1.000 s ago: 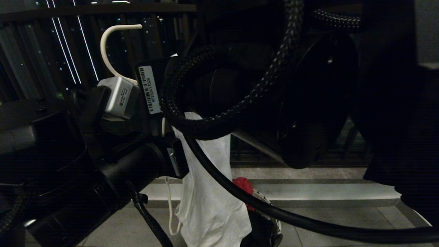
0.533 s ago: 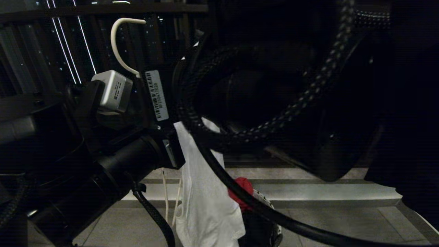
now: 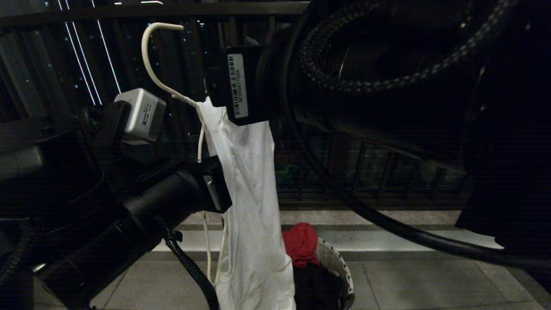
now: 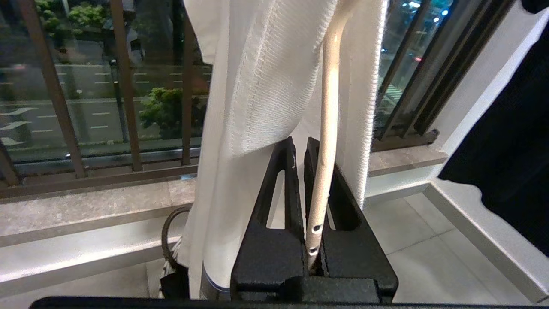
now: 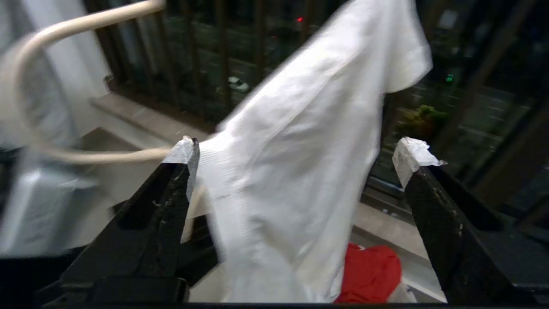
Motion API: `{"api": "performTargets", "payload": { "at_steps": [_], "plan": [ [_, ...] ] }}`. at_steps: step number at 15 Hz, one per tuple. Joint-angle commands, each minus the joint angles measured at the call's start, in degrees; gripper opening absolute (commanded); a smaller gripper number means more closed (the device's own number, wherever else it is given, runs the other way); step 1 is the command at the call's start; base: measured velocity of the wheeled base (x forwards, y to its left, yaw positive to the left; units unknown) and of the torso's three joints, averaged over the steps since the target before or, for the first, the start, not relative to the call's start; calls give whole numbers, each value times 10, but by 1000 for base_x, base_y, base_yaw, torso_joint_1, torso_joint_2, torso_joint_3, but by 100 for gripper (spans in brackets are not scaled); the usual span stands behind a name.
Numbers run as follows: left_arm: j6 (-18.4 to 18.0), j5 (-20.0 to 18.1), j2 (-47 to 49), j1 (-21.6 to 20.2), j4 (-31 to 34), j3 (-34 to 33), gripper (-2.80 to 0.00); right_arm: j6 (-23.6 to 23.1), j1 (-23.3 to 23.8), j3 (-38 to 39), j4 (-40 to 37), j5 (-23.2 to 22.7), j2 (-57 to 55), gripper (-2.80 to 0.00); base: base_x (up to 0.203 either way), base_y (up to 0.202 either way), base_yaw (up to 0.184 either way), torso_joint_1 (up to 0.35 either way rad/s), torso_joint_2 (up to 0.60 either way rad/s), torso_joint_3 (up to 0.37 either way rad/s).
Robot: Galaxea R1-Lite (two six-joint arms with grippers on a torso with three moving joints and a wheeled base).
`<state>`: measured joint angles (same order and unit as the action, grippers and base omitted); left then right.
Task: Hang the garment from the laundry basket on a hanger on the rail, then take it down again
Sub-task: Hang the clothes on the clothes rack
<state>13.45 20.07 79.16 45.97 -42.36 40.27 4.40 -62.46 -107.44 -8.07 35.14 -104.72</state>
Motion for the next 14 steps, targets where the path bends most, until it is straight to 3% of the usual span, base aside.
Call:
{"api": "performTargets", "payload": {
  "at_steps": [1, 7, 11, 14],
  "plan": [
    [4, -6, -20, 1, -1, 0, -280, 0, 19, 26, 0, 2, 25, -280, 0, 0, 0, 0, 0, 0],
    [19, -74, -56, 1, -1, -18, -280, -3, 63, 72, -16, 14, 74, -280, 0, 0, 0, 0, 0, 0],
    [21, -156, -81, 1, 6, -50, -280, -4, 62, 72, -108, 16, 113, -280, 0, 0, 0, 0, 0, 0],
    [33, -199, -97, 1, 64, -52, -280, -35, 59, 71, -155, -1, 131, -280, 0, 0, 0, 0, 0, 0]
  ]
}}
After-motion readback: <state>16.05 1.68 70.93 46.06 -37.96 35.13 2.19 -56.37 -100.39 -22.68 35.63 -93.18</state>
